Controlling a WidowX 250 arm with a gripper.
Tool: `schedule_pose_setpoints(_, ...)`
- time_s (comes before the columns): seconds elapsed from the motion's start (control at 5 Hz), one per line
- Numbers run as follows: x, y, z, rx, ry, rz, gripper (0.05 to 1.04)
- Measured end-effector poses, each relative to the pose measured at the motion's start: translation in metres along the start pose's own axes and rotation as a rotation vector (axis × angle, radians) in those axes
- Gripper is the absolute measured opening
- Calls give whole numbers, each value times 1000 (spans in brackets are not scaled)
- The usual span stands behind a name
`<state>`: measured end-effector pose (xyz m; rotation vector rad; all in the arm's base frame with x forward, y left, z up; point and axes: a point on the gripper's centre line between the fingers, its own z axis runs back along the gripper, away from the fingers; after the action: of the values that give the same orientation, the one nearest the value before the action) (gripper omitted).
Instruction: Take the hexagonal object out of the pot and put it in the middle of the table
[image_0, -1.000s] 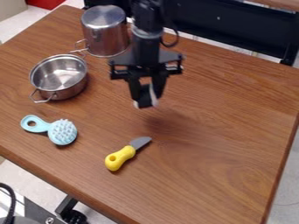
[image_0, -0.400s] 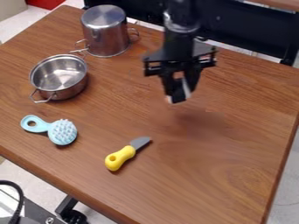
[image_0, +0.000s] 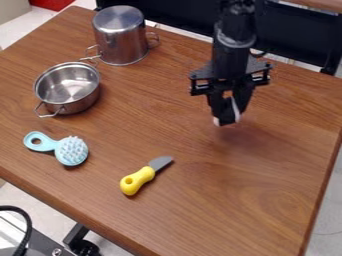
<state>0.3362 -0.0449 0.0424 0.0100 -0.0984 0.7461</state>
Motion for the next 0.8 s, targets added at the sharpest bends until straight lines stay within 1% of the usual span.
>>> schedule_pose_setpoints(0.2,4,-9,-13,-3,-13,27,421)
schedule_pose_setpoints(0.4,7,-15,-20,-9,-12,27,492)
schedule_pose_setpoints(0.6,16,-14,-21,-9,-2,40,798)
schedule_pose_setpoints(0.8,16,-11,-21,-15,43,24,997)
